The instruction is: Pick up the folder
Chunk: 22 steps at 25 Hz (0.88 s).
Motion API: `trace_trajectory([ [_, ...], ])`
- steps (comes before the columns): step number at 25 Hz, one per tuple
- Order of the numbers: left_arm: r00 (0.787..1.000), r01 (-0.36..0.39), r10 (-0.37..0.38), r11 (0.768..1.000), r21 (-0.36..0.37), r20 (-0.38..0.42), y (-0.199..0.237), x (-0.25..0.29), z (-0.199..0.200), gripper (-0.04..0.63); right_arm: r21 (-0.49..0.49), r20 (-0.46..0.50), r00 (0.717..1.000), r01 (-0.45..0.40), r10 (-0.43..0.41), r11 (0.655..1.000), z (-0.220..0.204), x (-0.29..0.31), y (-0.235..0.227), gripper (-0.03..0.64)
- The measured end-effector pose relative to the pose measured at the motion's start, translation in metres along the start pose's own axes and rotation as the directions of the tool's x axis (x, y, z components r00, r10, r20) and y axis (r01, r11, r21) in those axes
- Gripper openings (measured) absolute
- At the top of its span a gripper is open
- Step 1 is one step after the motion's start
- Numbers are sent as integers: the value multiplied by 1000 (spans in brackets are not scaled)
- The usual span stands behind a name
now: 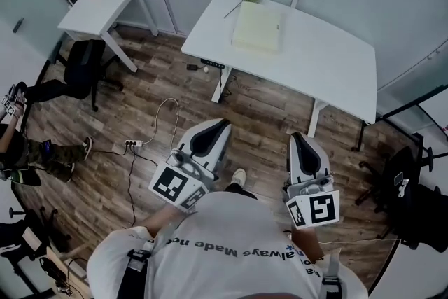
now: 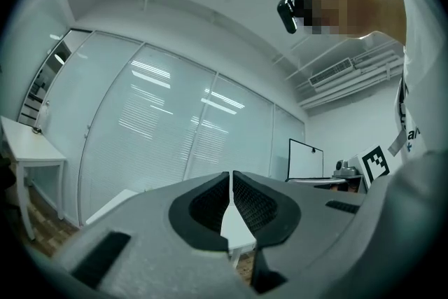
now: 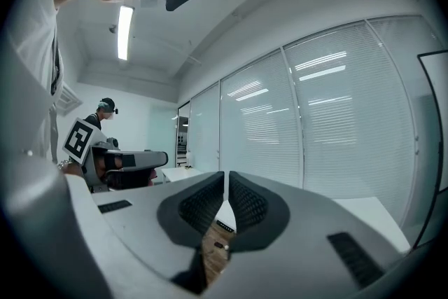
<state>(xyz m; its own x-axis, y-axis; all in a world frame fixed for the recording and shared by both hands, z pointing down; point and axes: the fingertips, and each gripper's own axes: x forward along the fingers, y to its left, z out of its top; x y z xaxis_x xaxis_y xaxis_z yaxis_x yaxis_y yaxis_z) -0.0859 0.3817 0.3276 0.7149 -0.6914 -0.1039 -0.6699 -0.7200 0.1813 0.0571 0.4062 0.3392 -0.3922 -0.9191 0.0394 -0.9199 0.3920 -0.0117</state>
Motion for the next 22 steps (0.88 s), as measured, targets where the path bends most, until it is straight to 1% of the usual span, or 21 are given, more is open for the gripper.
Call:
trace_trajectory([
  [5,1000,-11,11,1000,2,0,10,48,-4,23,2,-4,1000,-14,14,1000,0,26,-41,26],
  [9,1000,-25,25,1000,-5,1,16,74,-11,23,4,-13,1000,-26,26,1000,-5,42,-65,26],
  [14,999,-36,36,999,0,-7,24,91,-14,23,6,-22,999,-45,45,999,-8,56,-78,26],
  [22,999,-36,36,999,2,-16,53,122,-18,23,6,-24,998,-52,52,999,-12,98,-95,26],
])
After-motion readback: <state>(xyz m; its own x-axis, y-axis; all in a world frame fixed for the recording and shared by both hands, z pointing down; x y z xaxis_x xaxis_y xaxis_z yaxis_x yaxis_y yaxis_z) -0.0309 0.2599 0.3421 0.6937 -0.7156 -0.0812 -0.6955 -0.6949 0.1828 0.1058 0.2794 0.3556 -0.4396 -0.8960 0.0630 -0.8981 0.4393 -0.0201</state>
